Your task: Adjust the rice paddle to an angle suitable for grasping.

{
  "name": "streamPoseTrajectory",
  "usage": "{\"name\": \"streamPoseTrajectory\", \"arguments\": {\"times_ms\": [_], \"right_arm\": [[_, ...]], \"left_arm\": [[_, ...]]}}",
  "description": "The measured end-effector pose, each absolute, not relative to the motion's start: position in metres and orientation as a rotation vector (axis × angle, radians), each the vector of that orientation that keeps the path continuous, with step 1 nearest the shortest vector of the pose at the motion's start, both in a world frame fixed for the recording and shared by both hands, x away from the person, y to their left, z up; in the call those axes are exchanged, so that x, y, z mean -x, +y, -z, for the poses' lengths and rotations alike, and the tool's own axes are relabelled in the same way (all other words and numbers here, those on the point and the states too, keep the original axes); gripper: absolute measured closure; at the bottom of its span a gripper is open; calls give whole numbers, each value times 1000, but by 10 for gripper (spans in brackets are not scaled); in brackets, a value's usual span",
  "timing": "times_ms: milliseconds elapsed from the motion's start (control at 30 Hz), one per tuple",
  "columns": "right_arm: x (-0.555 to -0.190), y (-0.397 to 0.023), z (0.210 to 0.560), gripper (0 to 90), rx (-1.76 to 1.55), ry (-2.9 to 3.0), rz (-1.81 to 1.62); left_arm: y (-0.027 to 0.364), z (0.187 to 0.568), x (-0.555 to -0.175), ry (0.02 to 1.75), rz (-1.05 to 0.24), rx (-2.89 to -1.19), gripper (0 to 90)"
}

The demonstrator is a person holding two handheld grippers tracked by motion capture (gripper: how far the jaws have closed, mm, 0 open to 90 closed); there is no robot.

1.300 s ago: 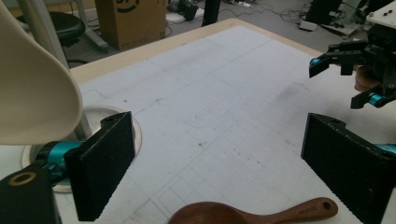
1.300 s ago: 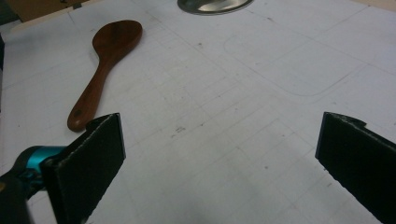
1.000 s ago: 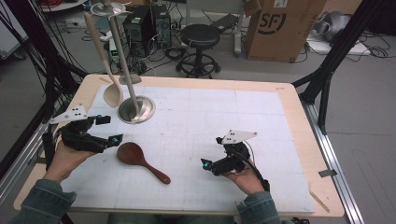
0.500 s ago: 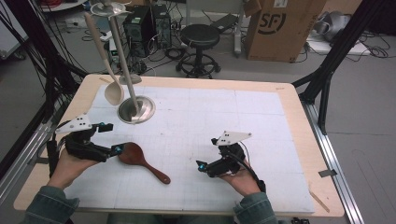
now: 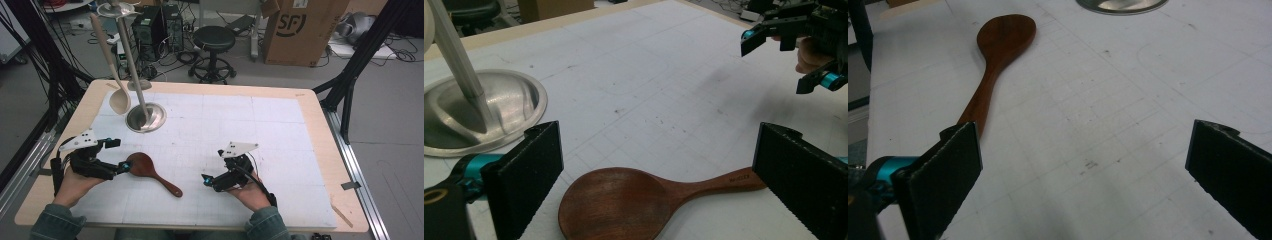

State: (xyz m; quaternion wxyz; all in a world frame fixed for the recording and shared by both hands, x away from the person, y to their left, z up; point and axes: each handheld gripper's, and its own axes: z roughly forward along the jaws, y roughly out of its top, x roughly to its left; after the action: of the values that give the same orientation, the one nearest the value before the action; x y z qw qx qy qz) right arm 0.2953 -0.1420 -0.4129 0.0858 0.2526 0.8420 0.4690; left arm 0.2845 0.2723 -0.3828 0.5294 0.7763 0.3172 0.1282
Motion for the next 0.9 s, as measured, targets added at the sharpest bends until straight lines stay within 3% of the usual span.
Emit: {"name": "streamPoseTrajectory", "arguments": {"times_ms": [267, 333, 900], "right_arm": [[-294, -125, 416, 92, -708, 2537, -1393], [-293, -121, 417, 212, -690, 2555, -1392], [-290, -90, 429, 281, -680, 2615, -1430]], "left_arm": [[271, 386, -286, 759, -303, -1859, 67], [271, 386, -285, 760, -307, -1860, 68], [272, 387, -286, 754, -305, -1857, 68]]}}
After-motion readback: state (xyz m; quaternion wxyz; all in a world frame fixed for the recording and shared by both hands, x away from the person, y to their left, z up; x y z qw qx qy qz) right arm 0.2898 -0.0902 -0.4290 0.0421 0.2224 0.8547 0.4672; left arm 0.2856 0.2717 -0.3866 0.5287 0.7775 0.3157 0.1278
